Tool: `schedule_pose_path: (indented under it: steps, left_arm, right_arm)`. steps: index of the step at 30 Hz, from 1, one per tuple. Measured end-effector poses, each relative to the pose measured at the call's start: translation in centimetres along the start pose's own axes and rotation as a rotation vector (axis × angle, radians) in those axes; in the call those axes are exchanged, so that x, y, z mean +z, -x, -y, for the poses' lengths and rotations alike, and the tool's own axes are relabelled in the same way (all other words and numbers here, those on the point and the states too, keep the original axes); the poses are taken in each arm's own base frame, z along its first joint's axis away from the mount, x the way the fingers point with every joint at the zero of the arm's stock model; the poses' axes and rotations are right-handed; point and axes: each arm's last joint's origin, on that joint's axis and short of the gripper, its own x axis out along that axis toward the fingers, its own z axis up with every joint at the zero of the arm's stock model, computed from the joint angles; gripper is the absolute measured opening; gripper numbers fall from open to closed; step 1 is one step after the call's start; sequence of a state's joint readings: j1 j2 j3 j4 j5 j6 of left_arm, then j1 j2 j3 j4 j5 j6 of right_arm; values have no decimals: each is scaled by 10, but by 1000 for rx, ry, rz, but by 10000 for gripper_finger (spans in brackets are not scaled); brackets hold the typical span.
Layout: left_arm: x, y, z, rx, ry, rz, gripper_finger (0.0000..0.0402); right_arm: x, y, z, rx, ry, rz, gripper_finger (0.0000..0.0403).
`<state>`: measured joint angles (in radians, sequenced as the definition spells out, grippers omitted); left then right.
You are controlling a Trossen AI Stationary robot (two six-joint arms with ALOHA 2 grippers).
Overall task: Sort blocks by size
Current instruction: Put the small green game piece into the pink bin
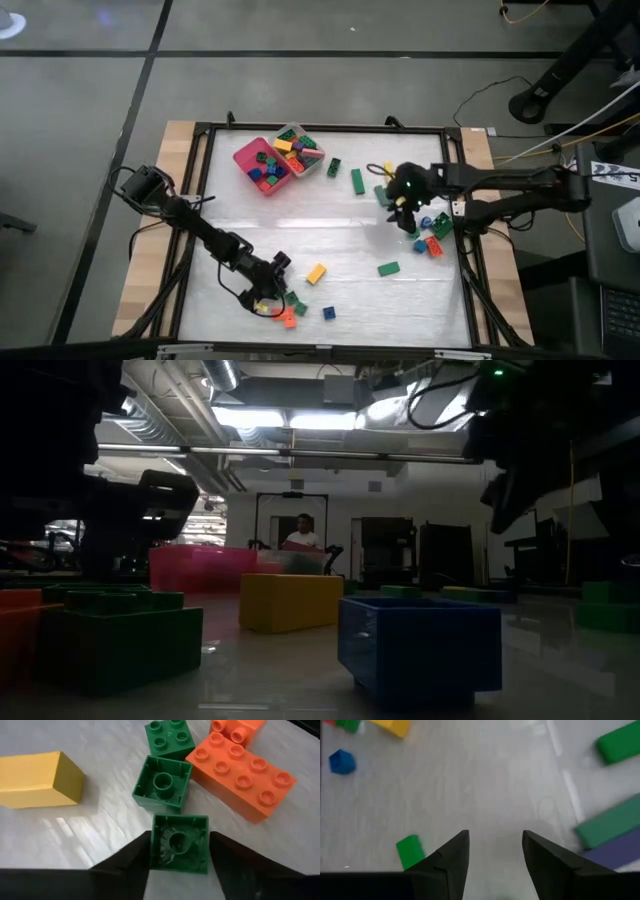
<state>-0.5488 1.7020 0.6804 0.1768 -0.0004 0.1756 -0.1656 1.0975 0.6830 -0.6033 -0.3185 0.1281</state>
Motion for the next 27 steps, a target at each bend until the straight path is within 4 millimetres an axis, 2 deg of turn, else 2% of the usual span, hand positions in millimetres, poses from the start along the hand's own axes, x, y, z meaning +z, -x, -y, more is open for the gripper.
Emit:
schedule_pose_path:
  steps: [4,9,12,16,20,27]
  left_arm:
    - [-1,0,-4,14,72,-2,121]
    - [-2,4,-17,58,191,-6,121]
    - [3,15,-29,119,260,31,121]
    - [7,39,-46,235,306,57,121]
    - [7,75,-67,431,357,52,121]
    - [-20,134,-98,842,498,-102,133]
  right_arm:
    - [-19,-15,-10,55,8,35,182]
    - [-28,-29,-30,143,39,73,182]
    - [-30,-31,-45,176,93,96,182]
    - [-34,-33,-60,167,162,120,182]
    - [-41,-35,-72,130,213,127,182]
    - [-51,-35,-87,154,285,106,182]
